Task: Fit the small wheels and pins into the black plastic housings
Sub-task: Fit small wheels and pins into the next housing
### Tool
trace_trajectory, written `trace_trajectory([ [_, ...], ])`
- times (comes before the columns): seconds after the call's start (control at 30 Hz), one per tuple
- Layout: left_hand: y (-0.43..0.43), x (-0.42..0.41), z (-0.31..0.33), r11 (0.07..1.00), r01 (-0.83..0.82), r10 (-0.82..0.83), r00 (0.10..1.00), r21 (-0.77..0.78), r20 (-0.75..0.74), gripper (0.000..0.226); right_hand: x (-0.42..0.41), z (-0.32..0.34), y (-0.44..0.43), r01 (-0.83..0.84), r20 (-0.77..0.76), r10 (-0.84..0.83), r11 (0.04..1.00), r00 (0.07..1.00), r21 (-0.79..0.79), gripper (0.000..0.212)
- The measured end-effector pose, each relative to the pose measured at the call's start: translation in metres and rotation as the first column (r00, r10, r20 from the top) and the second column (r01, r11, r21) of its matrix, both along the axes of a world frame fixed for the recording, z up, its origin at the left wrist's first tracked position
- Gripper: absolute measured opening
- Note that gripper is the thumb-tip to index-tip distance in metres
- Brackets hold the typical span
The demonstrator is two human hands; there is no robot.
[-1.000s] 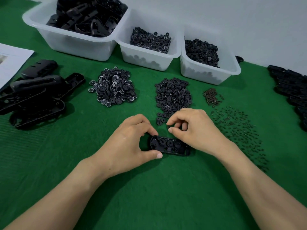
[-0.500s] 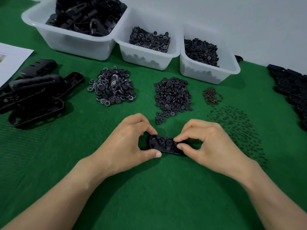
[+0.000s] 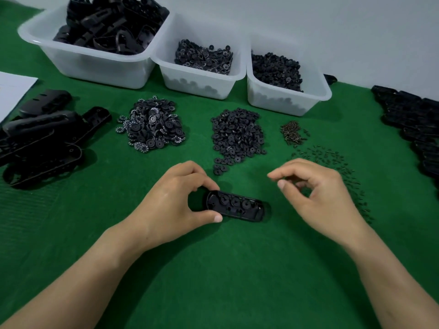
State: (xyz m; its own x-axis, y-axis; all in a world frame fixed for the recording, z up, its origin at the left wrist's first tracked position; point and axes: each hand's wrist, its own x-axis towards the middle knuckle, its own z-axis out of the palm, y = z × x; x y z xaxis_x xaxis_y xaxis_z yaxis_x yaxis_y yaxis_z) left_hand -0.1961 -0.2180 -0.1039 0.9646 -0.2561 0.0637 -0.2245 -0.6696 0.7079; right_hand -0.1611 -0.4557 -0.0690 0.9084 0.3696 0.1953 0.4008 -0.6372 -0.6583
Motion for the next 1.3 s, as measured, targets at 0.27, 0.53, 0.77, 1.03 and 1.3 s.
trace_trajectory([
  [0.27, -0.036, -0.012, 0.007, 0.984, 0.168, -0.167, 0.986, 0.055, -0.013, 0.039, -0.015, 0.006, -0.073, 0.110, -0.103, -0.096, 0.984, 0.990, 0.139, 0.015],
  [0.53, -0.102, -0.023, 0.010, 0.955, 0.292, -0.291, 0.956, 0.046, -0.021, 0.041, -0.042, 0.000, -0.134, 0.123, -0.106, -0.122, 0.992, 0.987, 0.000, 0.013],
  [0.77, -0.141, -0.033, 0.004, 0.971, 0.234, -0.235, 0.972, 0.048, 0.018, 0.044, -0.046, -0.004, -0.135, 0.061, -0.030, -0.068, 0.982, 0.997, -0.177, 0.014],
  [1.03, -0.146, -0.037, 0.000, 0.988, 0.153, -0.154, 0.988, 0.033, 0.025, 0.044, -0.038, -0.008, -0.130, -0.021, -0.054, 0.003, 0.936, 0.999, -0.350, 0.009],
  [1.3, -0.147, -0.037, -0.001, 0.989, 0.137, -0.138, 0.990, 0.059, 0.021, 0.048, -0.055, -0.005, -0.114, -0.087, 0.021, 0.092, 0.984, 0.996, -0.157, 0.006],
])
